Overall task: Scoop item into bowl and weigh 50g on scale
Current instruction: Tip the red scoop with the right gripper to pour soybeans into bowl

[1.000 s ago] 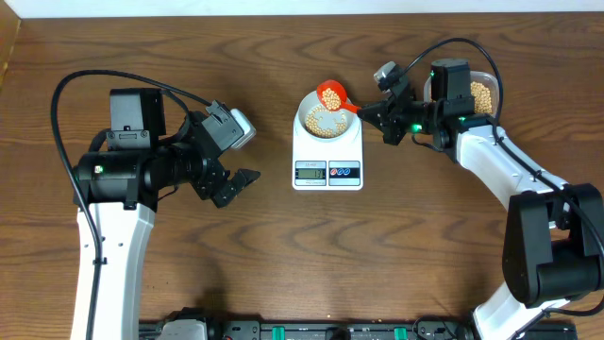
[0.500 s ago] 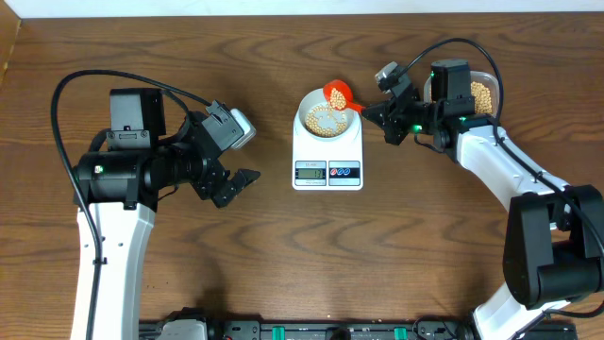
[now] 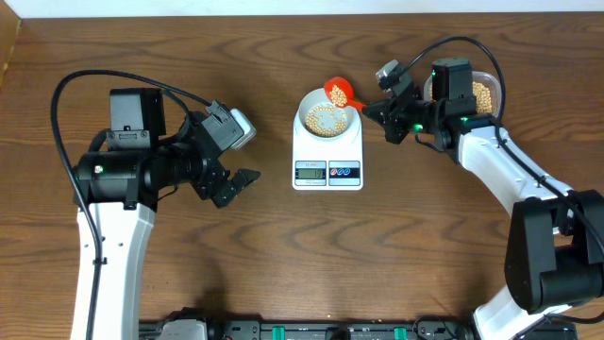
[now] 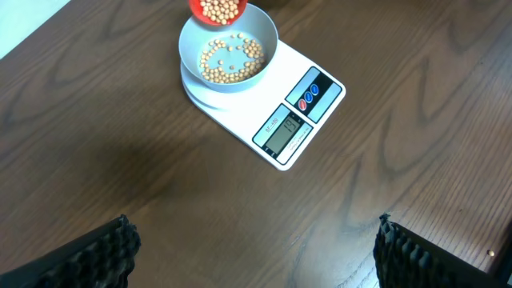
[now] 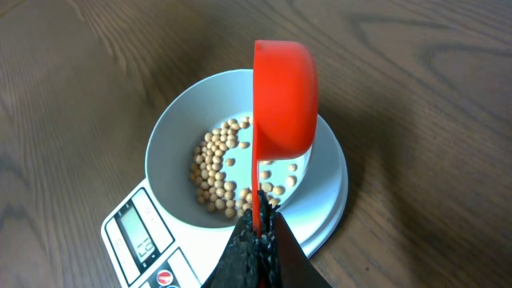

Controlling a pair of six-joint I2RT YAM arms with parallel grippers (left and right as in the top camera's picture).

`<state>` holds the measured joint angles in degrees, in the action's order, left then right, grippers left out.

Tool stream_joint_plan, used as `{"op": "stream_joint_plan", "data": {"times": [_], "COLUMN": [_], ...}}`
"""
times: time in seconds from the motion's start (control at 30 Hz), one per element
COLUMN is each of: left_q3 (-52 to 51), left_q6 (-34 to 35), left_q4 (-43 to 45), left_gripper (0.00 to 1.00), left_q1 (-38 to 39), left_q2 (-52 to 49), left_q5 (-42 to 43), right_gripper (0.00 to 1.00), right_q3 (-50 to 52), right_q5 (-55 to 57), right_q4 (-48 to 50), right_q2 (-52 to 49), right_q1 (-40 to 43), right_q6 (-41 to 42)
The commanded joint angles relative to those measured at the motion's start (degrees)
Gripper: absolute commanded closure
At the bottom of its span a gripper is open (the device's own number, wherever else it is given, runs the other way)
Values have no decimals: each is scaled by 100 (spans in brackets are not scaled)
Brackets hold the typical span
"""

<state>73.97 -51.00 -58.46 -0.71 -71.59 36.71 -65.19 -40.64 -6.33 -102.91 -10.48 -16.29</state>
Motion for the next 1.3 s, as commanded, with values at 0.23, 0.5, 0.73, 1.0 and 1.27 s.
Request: {"op": "stream_joint_plan", "data": {"times": [0.23,0.5,0.73,1.0,1.27], "left_q3": [87,90,87,87,79], "left_q6": [48,48,48,50,48], "left_q4": [2,2,2,2,-52], "left_gripper": [4,4,4,4,4], "left_q1": [-24,-24,-24,-24,-24], "left_q2": [-37,-37,-37,-37,-42], "left_q5": [-28,-28,-28,-28,-28], "right_gripper": [99,99,99,99,99], "right_q3": [-26,-28,-26,-26,-28], "right_q5": [238,195,258,358,446], "right_q4": [-50,-236,-387,-601,-595], "right_q2": [295,619,645,656,796], "right_q1": [-160,-195,-208,-299,-313], "right_q6": [-92,-201,-195,-201,-201]}}
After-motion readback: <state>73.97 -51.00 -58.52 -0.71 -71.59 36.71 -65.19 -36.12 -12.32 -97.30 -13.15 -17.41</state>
